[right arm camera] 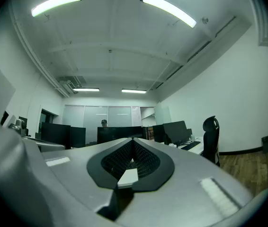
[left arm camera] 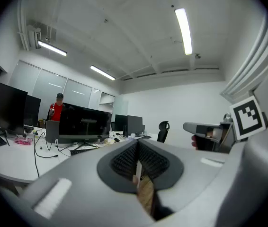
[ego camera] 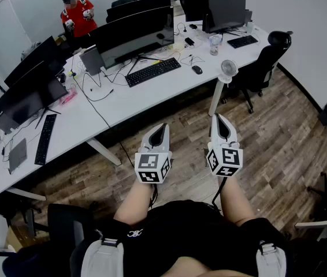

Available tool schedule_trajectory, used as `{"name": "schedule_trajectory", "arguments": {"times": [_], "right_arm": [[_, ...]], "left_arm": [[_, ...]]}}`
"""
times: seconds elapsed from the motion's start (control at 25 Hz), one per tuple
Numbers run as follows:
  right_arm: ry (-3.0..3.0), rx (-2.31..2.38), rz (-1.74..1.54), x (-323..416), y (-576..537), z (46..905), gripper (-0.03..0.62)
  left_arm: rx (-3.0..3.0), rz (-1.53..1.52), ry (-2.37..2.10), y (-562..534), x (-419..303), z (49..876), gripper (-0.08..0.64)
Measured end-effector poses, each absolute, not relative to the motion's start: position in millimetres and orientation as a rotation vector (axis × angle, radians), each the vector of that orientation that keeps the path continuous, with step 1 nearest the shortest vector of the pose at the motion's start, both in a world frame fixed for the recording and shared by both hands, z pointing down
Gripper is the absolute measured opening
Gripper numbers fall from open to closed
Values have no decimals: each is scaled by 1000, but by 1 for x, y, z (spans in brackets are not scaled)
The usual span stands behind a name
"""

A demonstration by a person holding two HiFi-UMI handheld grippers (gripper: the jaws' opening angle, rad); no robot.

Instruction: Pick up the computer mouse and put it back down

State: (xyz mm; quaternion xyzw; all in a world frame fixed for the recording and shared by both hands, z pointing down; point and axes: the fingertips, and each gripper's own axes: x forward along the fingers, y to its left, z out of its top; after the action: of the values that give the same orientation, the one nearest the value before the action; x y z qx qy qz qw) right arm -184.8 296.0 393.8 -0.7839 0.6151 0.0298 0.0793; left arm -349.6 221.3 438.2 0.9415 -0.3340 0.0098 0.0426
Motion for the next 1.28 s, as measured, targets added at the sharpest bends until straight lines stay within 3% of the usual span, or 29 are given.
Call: {"name": "schedule_trajectory", "arguments": {"times": [0.84, 1.28], "right_arm": [[1874, -2290, 45, -118, 328, 406, 5], [1866, -2309, 55, -87, 306, 416, 5]], "left_arm": [[2860, 20, -1034, 265, -279, 450, 52], [2881, -4, -993, 237, -239, 454, 52]]}}
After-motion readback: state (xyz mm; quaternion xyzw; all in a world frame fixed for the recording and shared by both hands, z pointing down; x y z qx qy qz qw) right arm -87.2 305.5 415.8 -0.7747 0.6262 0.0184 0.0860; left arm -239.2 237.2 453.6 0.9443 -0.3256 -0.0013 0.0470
